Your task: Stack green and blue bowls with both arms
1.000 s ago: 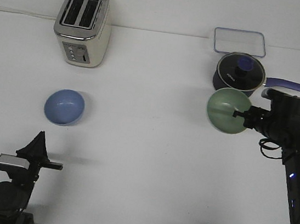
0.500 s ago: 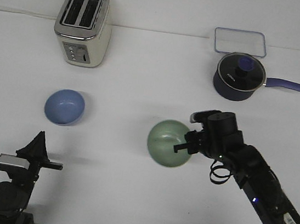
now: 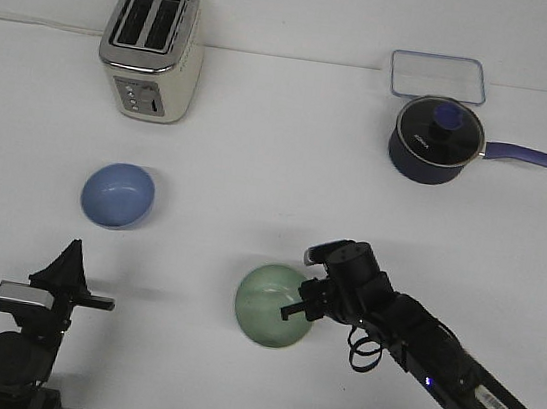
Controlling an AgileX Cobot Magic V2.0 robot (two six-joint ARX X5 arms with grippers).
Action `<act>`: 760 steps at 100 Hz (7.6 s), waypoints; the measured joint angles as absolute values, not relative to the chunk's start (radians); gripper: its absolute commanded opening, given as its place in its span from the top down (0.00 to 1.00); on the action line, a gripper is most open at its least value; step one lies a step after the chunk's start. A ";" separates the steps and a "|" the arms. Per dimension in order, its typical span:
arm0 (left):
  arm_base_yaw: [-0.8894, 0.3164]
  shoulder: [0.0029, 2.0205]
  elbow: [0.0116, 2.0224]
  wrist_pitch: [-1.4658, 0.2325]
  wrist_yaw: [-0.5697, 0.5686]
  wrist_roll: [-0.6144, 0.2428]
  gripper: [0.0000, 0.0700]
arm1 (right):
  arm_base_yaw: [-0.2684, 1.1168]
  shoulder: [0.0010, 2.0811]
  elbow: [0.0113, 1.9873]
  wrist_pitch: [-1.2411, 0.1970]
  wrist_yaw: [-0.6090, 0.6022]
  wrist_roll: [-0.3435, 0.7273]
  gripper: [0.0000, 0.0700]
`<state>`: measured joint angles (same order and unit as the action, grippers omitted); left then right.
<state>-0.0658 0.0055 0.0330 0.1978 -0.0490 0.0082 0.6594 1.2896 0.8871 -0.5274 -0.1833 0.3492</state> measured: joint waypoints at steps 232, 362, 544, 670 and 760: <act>0.070 1.009 0.823 -0.344 -0.022 -0.337 0.17 | 0.483 0.462 0.548 -0.334 0.105 0.120 0.63; 0.012 1.142 0.929 -0.279 0.399 -0.272 0.98 | 0.483 0.462 0.548 -0.335 0.105 0.104 0.63; -0.501 0.974 0.929 -0.247 -0.167 -0.084 0.92 | 0.483 0.462 0.548 -0.336 0.134 0.101 0.65; -0.226 0.207 0.500 -0.039 -0.208 0.012 0.98 | 0.483 0.147 0.470 -0.297 0.262 0.057 1.00; -0.002 0.005 0.054 0.068 0.052 -0.003 0.98 | 0.483 0.147 0.470 -0.297 0.262 0.056 1.00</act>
